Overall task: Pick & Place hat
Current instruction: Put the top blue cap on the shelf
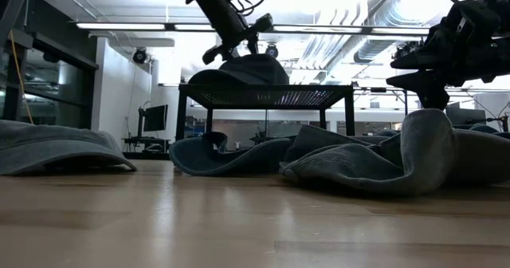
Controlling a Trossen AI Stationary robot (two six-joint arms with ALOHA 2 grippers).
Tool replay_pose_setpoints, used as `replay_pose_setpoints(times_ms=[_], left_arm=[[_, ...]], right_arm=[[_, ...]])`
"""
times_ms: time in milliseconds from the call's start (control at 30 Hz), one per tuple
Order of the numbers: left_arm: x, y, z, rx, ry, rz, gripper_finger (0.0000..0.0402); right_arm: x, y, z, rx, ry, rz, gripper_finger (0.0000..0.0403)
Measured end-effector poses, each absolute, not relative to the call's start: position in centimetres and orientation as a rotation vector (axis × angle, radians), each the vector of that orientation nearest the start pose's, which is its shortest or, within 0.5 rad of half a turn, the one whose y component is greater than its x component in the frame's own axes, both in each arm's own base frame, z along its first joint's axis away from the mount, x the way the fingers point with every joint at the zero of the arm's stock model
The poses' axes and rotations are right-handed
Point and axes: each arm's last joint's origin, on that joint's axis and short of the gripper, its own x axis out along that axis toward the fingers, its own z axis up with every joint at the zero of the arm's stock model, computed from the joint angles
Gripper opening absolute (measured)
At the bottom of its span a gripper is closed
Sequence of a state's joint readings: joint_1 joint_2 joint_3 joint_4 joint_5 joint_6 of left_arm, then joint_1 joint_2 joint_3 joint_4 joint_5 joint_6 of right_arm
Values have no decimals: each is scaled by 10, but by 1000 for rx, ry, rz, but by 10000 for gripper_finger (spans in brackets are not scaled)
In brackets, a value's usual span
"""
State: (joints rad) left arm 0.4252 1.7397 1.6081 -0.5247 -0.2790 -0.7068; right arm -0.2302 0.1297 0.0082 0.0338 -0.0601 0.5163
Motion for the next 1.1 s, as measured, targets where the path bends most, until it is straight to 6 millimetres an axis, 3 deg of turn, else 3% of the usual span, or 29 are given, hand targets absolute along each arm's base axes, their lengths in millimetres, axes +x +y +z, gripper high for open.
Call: replay_pose_setpoints(times_ms=[467, 800, 1100], left_arm=[[335, 183, 325, -684, 431, 1135, 140], [331, 182, 335, -703, 387, 1111, 140], [321, 179, 355, -526, 393, 1098, 140]], right_arm=[[103, -22, 159, 527, 41, -189, 161], [103, -22, 159, 527, 41, -189, 162], [103, -22, 159, 527, 41, -189, 162]])
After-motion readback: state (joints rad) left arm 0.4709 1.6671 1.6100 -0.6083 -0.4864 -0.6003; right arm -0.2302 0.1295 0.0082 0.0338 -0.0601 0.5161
